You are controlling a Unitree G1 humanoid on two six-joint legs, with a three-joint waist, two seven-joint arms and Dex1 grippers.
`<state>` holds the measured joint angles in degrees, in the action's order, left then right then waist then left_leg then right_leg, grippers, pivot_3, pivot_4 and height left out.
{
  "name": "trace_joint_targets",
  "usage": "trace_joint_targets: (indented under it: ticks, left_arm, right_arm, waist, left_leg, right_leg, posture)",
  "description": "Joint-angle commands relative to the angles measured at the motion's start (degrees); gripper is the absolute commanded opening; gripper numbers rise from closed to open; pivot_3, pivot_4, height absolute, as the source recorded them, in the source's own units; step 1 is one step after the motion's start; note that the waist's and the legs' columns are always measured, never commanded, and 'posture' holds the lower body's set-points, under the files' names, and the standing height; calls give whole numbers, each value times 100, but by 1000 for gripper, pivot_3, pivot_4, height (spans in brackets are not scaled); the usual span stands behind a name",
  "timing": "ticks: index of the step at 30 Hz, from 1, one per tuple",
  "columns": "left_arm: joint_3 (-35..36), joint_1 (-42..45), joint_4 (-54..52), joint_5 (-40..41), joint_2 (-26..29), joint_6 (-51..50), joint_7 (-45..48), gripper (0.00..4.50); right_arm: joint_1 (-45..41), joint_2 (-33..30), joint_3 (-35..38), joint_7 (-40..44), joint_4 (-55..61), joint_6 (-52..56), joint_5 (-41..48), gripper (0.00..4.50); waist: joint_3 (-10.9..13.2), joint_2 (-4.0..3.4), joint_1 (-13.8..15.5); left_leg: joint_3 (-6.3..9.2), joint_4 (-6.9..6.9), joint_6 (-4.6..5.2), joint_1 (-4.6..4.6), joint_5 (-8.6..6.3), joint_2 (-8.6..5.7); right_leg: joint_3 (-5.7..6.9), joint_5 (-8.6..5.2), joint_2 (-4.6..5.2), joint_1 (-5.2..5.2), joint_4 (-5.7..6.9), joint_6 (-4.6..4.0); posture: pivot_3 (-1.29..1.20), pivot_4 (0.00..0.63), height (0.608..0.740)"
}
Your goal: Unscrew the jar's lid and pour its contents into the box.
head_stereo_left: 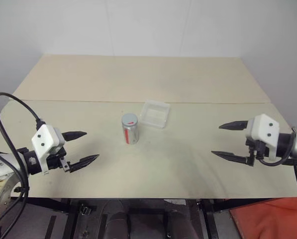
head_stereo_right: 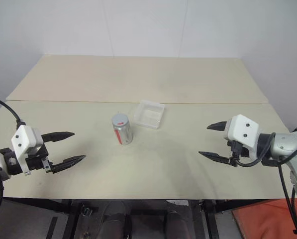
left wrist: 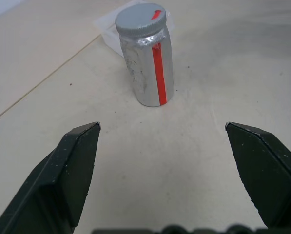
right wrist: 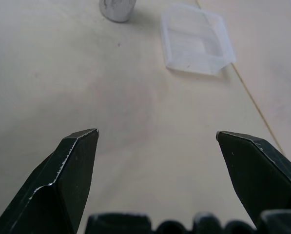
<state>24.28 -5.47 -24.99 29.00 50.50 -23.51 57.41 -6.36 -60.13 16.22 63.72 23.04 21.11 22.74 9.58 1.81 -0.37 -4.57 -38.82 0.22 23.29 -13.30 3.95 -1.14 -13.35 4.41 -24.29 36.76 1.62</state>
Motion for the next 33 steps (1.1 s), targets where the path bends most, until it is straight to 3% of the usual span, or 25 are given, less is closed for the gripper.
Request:
trace_joint_targets:
  ticks: [1,10,21,27,33]
  left_arm:
    - [161,30,-34,72,-15,171,3,4468]
    - [-18,85,35,37,-166,259,-127,4468]
    - [-1072,142,1084,-907,-2456,2408,-1166,4468]
    - [-1602,370,1777,-1711,-3114,3441,-1797,4468]
    - [-2059,570,2224,-2202,-3740,3818,-2511,4468]
  right_arm:
    - [-2,-106,289,33,173,45,147,4500]
    - [42,-85,204,-17,221,90,201,4500]
    - [120,697,-556,-619,522,155,93,4500]
    - [95,775,-664,-752,603,196,78,4500]
    - [111,753,-645,-784,626,196,79,4500]
  waist:
    - [0,0,-2]
    - [0,0,1]
    - [-1,2,27]
    - [-2,4,60]
    - [-2,4,96]
  left_leg:
    - [0,0,0,0,0,0]
    - [0,0,0,0,0,0]
    - [2,-7,1,2,0,-3]
    - [4,-8,1,2,0,-6]
    - [5,-9,1,2,0,-7]
  right_leg:
    - [0,0,0,0,0,0]
    - [0,0,0,0,0,0]
    - [-2,6,0,7,0,4]
    - [-2,8,0,10,-2,5]
    - [-2,10,0,12,-4,9]
  posture:
    - [0,150,740]
    - [0,150,740]
    - [0,150,740]
    - [0,150,740]
    - [0,150,740]
